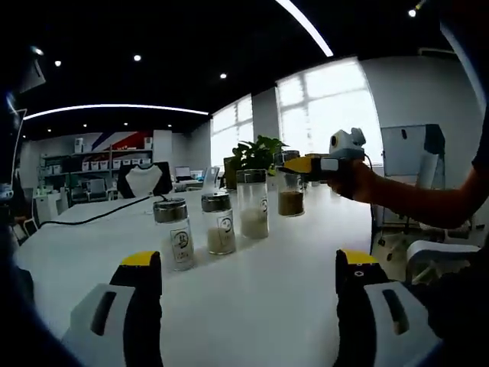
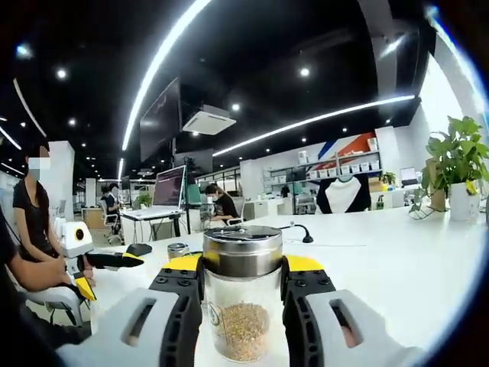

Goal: Rotate the seasoning bottle until the label or dispensing opening points toward the visible target arrow and the bottle remains upright within the marked orientation range

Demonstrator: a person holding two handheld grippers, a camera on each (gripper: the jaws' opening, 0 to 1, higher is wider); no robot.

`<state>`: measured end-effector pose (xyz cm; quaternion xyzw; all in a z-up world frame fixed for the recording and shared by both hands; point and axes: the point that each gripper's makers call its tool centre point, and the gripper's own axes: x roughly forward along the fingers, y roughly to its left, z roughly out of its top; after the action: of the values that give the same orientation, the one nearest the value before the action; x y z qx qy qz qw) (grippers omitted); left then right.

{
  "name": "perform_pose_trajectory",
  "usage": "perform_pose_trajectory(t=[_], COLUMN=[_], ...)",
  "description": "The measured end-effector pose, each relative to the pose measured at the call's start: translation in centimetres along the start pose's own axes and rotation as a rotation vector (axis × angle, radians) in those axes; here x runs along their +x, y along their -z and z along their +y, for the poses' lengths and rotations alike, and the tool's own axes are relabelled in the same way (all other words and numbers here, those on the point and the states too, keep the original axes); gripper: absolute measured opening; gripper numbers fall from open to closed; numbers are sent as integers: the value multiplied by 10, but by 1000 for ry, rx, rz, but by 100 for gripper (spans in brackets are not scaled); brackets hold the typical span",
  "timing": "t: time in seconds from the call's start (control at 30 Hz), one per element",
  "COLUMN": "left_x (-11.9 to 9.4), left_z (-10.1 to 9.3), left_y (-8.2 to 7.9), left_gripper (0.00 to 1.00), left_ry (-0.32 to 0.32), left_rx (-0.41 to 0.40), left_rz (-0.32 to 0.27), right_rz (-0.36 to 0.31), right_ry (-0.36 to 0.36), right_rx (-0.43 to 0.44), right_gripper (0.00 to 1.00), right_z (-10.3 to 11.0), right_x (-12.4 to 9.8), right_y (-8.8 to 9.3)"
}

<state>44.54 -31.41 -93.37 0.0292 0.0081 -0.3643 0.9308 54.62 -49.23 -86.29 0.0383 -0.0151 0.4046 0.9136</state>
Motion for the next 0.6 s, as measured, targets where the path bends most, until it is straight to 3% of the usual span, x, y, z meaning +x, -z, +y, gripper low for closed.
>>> perform_pose_trajectory(t=[0.5, 0.6], left_x=[-2, -1], left_z=[7, 7], left_y=[-1, 1], left_gripper=[100, 100], left_ry=[-12, -9], left_rx=[3, 6], left_rz=[-4, 5], right_rz=[86, 74], right_ry=[25, 5], right_rx=[-45, -36], right_gripper=[37, 37], right_z=[-31, -34], right_x=[4, 5], right_y=[29, 28])
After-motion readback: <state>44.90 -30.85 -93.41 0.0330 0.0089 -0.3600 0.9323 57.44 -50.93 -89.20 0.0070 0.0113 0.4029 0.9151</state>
